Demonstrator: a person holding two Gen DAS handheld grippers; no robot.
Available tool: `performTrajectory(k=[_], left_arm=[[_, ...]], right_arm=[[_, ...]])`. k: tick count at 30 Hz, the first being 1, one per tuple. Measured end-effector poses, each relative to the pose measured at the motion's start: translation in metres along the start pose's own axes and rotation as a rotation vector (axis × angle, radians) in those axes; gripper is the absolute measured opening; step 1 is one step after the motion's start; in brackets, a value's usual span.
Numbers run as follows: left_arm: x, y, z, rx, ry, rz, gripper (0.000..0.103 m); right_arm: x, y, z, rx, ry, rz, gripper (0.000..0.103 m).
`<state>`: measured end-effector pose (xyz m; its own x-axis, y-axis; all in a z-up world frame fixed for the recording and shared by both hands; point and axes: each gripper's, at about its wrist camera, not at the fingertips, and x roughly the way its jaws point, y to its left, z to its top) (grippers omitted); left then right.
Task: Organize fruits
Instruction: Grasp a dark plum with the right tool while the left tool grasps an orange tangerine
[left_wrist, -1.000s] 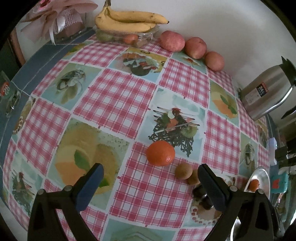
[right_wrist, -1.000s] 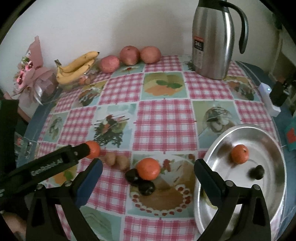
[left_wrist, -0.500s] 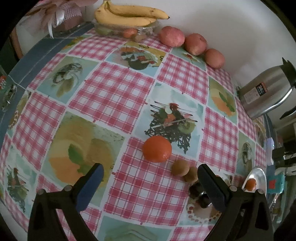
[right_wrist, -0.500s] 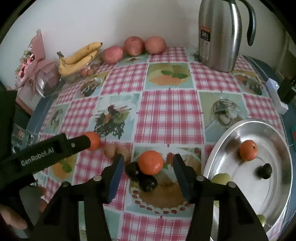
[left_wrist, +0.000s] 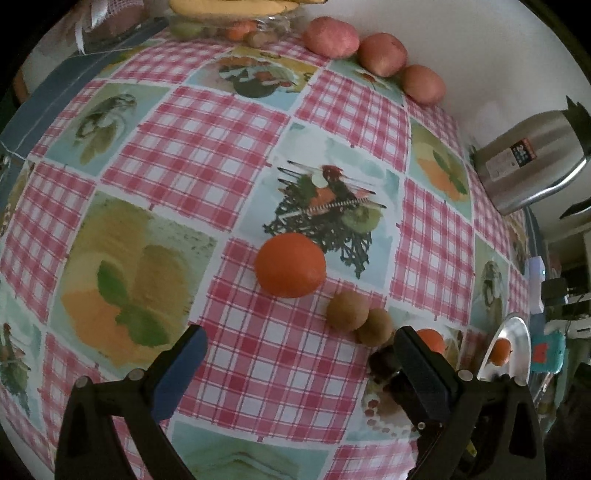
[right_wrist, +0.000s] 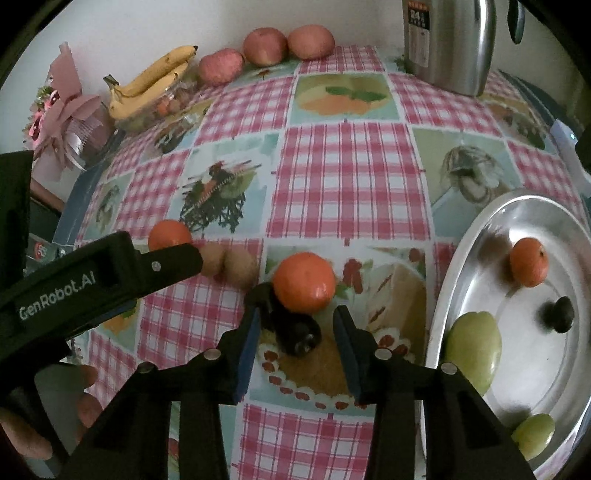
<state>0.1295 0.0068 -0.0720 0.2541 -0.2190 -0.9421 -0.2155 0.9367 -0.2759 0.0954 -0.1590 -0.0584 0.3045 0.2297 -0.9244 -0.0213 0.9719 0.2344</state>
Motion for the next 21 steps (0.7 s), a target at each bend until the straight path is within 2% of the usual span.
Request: performTrajectory(k=[8, 10, 16, 21], left_arm=[[0.0042, -0.0046, -0.0004, 0.009, 0.015, -0.002, 0.102], [0.0042, -0.0046, -0.0005, 0.008, 0.017, -0.003, 0.102], [0.0067, -0.0071, -0.0015, 0.010, 0.023, -0.013, 0.102], [0.0073, -0.0081, -0.0014, 0.009, 0.021, -0.014, 0.101]], right_arm=[[0.0082, 0.0022, -0.0018, -0.015, 0.039, -0.003, 0.042], [0.0087, 0.0034, -0.0018, -0.020, 0.041, -0.003, 0.036], [0.0094, 0.0034, -0.0001, -0.021, 0.036, -0.012, 0.028], [0.0084, 0.0035, -0.0018, -0.024, 0.032, -0.012, 0.028]])
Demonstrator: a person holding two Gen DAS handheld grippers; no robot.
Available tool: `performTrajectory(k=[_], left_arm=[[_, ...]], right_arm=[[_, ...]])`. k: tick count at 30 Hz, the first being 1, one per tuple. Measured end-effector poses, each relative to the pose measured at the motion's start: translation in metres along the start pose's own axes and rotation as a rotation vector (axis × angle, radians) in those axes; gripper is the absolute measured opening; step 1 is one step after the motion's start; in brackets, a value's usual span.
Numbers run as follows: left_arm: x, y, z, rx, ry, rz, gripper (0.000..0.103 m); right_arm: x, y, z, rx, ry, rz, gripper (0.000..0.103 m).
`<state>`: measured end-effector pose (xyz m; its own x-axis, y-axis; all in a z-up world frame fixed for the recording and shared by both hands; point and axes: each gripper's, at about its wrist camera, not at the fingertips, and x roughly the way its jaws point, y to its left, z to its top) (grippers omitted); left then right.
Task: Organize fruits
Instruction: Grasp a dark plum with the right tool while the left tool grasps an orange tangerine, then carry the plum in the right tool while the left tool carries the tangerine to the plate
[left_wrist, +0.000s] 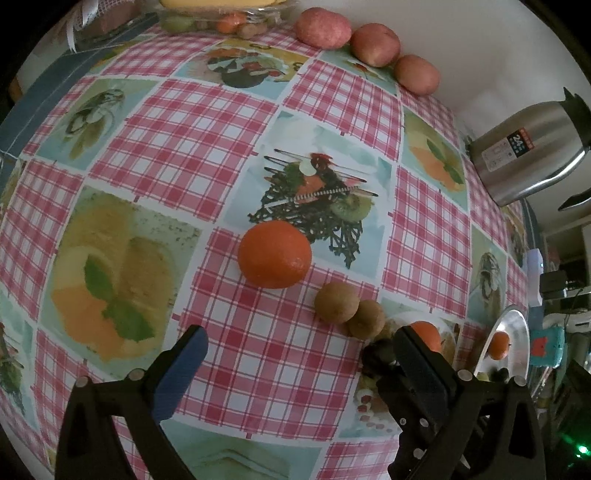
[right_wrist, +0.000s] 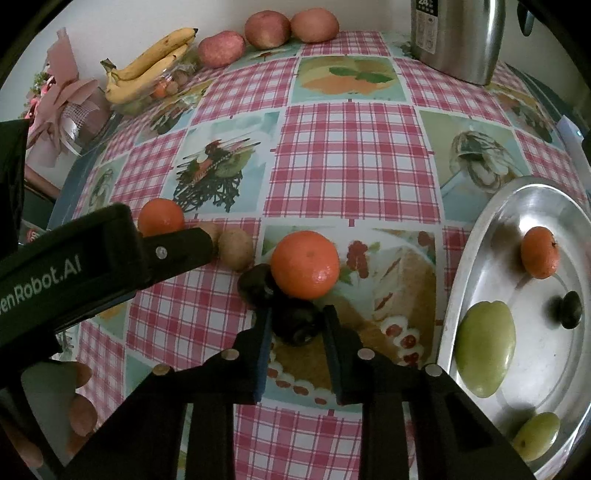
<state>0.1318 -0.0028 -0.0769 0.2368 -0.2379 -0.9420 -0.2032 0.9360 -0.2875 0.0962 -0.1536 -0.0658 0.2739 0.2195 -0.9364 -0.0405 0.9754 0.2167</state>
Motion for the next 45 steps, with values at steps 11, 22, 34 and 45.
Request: performTrajectory(k=[11, 22, 34, 45], left_arm=[[-0.013, 0.013, 0.007, -0.043, -0.042, -0.021, 0.098], [-0.010, 0.033, 0.021, -0.088, -0.122, -0.011, 0.077], [-0.009, 0.033, 0.019, -0.097, -0.124, -0.057, 0.042], [-0.032, 0.025, 0.022, -0.075, -0.161, -0.073, 0.042]], right_arm=[[-0.018, -0.008, 0.002, 0.049, -0.049, 0.034, 0.027], [-0.039, -0.011, 0.005, 0.075, -0.126, 0.067, 0.027], [-0.037, -0.016, 0.006, 0.104, -0.124, 0.080, 0.027], [-0.036, -0.016, 0.005, 0.105, -0.124, 0.088, 0.027]])
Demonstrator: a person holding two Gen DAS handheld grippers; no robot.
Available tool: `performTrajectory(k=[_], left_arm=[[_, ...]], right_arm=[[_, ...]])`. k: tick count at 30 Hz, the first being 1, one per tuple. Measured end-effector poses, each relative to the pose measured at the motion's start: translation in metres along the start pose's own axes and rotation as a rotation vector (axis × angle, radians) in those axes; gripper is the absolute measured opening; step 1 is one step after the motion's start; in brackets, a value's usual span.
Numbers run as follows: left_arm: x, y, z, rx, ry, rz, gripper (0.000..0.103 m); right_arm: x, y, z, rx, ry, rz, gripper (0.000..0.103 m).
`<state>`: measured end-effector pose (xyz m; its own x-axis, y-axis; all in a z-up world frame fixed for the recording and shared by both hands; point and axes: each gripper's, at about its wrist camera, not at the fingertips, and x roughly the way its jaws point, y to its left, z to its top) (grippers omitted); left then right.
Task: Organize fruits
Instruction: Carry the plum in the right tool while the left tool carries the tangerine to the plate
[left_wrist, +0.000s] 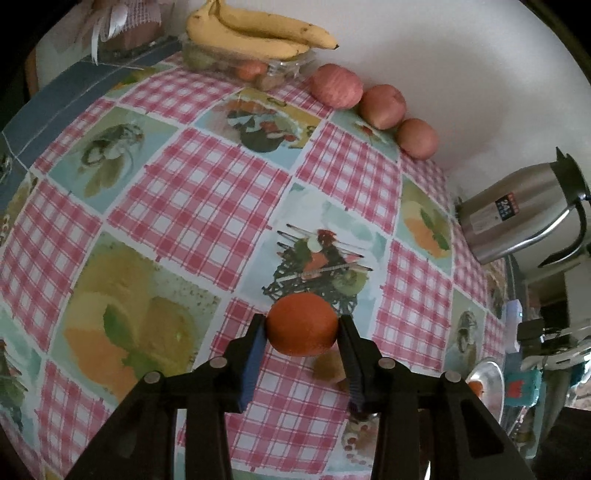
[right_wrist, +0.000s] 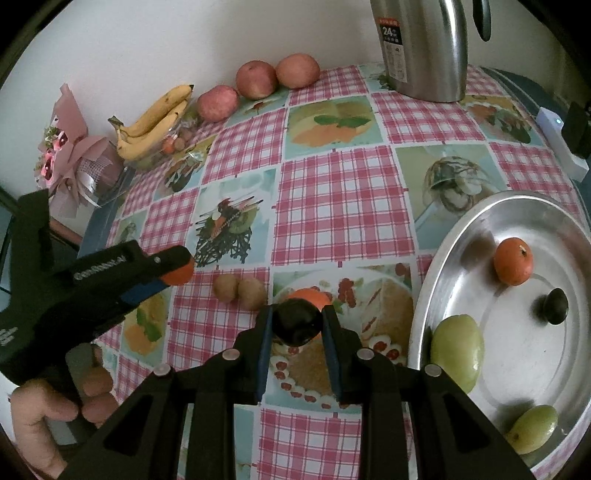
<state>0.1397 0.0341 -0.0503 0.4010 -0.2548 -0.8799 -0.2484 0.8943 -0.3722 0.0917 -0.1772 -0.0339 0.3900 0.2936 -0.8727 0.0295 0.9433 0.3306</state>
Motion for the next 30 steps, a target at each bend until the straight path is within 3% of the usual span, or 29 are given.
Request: performTrajectory(k=[15, 30], left_arm=[[-0.023, -0.017, -0.003, 0.045, -0.031, -0.015, 0.042], [-0.031, -0.077, -0.034, 0.212, -0.012, -0.073, 0.042]], right_arm=[[-0.006, -0.013, 0.003, 0.031, -0.023, -0.026, 0.027], [-0.038, -0.068, 0.006, 0.173, -0.115, -0.075, 0.027]])
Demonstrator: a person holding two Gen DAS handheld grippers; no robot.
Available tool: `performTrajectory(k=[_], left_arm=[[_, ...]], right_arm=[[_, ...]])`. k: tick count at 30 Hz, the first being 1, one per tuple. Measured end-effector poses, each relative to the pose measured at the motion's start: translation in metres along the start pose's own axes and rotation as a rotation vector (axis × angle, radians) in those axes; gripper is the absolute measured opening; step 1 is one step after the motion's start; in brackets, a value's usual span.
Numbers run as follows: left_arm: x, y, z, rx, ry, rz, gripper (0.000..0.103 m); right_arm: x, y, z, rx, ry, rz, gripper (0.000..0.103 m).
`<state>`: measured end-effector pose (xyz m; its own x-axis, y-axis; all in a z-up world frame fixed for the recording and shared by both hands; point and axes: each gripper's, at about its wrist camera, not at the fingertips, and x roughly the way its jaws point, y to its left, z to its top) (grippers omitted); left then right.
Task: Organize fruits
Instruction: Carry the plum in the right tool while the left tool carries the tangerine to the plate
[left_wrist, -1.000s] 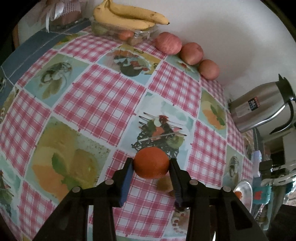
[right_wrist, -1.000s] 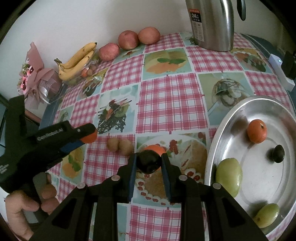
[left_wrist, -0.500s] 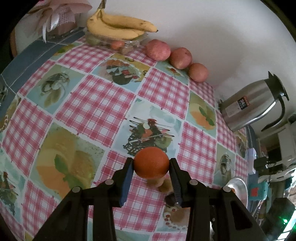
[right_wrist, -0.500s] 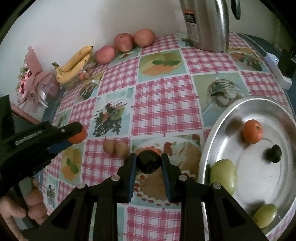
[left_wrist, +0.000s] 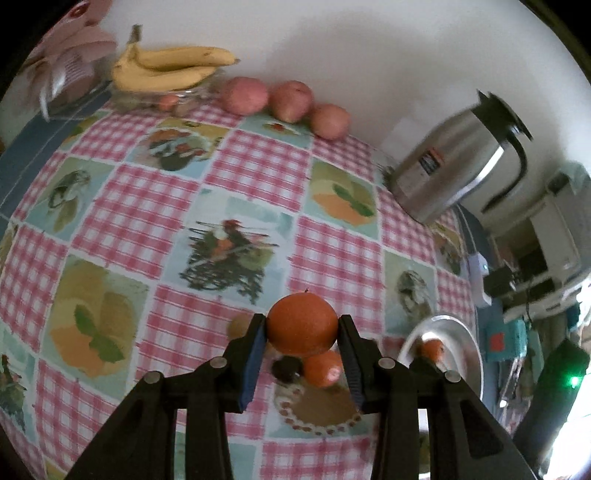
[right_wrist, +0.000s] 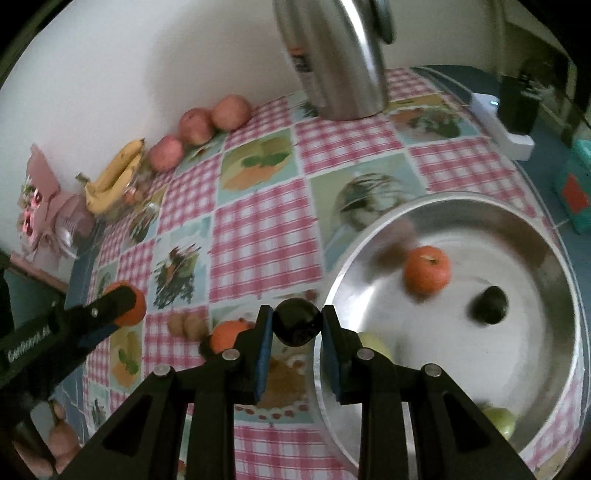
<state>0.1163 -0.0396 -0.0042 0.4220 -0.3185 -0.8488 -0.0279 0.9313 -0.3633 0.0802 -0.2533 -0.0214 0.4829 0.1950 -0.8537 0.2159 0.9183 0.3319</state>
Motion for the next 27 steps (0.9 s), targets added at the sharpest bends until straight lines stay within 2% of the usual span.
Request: performTrajectory(k=[10, 20, 27], left_arm=[[0.010, -0.054, -0.027, 0.138, 0.075, -0.080, 0.042], [0.024, -0.109, -0.068, 0.287, 0.175, -0.137, 0.042], [0.041, -0.125, -0.088, 0.331, 0.245, -0.131, 0.042]], right_arm=[[-0.021, -0.046, -0.007, 0.092, -0.042, -0.054, 0.027], [-0.031, -0.088, -0.025, 0.163, -0.036, -0.112, 0.028], [-0.030, -0.111, -0.038, 0.226, -0.010, -0.134, 0.028]])
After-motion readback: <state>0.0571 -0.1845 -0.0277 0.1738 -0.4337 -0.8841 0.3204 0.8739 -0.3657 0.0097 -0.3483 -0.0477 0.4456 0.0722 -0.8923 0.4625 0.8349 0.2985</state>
